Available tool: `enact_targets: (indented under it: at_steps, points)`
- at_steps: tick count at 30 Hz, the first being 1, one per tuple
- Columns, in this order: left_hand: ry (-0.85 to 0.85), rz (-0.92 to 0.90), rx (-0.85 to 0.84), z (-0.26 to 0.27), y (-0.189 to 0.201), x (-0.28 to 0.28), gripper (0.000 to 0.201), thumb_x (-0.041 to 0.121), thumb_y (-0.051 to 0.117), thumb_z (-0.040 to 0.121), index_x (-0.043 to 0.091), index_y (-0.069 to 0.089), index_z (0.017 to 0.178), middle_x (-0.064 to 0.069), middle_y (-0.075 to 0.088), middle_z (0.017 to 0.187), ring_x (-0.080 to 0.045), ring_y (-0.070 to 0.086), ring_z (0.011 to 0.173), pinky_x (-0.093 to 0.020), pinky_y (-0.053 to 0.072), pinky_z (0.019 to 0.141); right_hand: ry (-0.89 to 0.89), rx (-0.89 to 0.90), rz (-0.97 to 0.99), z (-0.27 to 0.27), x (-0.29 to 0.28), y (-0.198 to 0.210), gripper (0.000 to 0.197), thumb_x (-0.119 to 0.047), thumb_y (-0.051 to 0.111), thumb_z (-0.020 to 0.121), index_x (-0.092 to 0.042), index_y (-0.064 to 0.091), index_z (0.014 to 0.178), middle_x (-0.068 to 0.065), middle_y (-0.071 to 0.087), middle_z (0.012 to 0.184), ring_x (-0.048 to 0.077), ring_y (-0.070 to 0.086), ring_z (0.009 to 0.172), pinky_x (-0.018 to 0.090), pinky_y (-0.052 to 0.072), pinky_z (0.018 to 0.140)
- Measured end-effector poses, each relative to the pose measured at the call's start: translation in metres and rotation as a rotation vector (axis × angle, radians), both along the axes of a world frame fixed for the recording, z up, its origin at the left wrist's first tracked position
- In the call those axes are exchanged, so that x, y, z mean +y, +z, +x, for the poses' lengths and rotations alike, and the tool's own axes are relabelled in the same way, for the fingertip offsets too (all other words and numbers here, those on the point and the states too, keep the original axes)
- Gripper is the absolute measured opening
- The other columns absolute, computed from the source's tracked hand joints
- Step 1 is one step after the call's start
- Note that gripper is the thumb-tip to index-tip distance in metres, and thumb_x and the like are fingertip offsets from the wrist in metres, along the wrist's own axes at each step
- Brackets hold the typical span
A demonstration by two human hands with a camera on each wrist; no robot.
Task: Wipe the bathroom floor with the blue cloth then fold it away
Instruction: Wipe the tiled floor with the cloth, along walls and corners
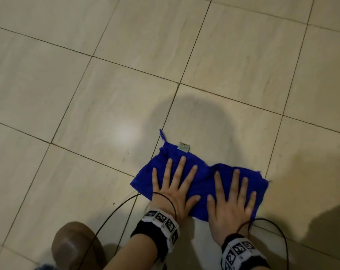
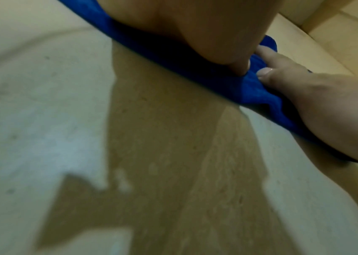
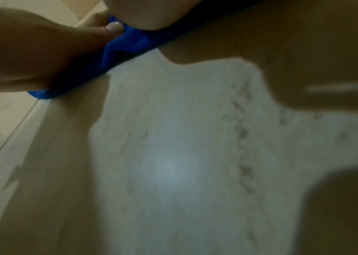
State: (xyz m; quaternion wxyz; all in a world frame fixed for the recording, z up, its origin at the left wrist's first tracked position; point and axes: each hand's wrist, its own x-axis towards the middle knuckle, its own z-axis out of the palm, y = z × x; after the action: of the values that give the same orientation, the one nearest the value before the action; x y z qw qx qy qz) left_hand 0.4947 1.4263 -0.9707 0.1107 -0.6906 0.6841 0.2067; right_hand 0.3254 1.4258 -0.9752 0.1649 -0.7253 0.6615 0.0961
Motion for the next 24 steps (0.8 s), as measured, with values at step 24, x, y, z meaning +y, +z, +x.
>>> enact_targets:
  at_steps: [24]
  points:
    - [0.052,0.078,0.047,-0.021,0.003,-0.216,0.083,0.077,0.023,0.087,0.044,-0.025,0.146,0.009,-0.039,0.153,-0.031,-0.033,0.142,-0.065,-0.018,0.107,-0.182,-0.031,-0.047,-0.007,-0.191,-0.01,0.059,-0.055,0.018,0.1,-0.047,-0.012,0.151,-0.002,-0.023,0.161,0.026,-0.016,0.149,0.053,-0.009,0.118]
